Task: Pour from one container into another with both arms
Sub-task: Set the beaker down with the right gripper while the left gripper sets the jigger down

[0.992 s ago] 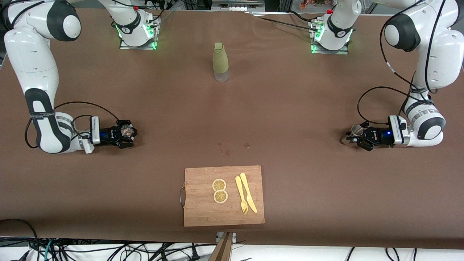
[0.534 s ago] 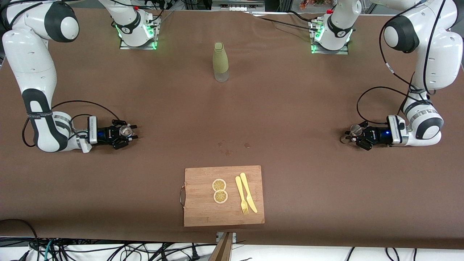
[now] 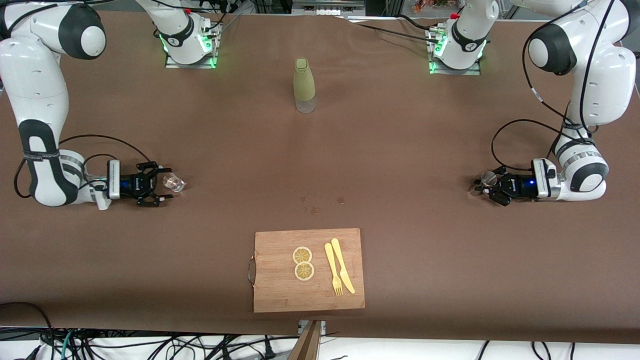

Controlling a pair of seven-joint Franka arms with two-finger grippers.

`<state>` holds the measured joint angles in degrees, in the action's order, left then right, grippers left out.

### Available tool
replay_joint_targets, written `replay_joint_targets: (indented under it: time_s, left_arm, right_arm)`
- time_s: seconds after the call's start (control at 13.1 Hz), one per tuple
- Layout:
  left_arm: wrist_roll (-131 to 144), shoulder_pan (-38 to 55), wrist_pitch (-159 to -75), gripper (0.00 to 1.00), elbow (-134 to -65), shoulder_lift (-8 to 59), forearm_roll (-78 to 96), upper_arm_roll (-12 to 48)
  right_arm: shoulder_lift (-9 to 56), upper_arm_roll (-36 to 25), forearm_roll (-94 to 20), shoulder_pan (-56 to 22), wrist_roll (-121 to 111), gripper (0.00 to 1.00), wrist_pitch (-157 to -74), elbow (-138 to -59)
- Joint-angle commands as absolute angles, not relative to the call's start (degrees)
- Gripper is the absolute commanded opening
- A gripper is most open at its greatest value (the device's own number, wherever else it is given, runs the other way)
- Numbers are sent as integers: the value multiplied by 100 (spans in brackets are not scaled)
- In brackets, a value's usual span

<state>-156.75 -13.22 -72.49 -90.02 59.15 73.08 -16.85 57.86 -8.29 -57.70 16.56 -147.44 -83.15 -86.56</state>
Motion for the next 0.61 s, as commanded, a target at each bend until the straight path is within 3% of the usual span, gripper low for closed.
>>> replay_joint_targets:
  time_s: [0.0, 0.08, 0.15, 0.53]
  left_arm:
    - [-16392, -1327, -7506, 0, -8956, 5985, 7040, -1705]
    - [-16365, -1327, -7549, 15, -8956, 5977, 6910, -1696]
    - [-16374, -1327, -7559, 99, -8956, 5977, 6865, -1696]
    - [-15936, -1318, -7559, 100, -8632, 5915, 6786, -1871]
  right_arm:
    - [5354, -1150, -5442, 1688, -13978, 100, -8130, -8648]
    - [5152, -1256, -5232, 1679, -13566, 100, -8086, -8648]
    - [4968, -1292, -5047, 1679, -13100, 100, -8069, -8648]
    - [3983, -1318, -3975, 1582, -10456, 100, -8104, -8447]
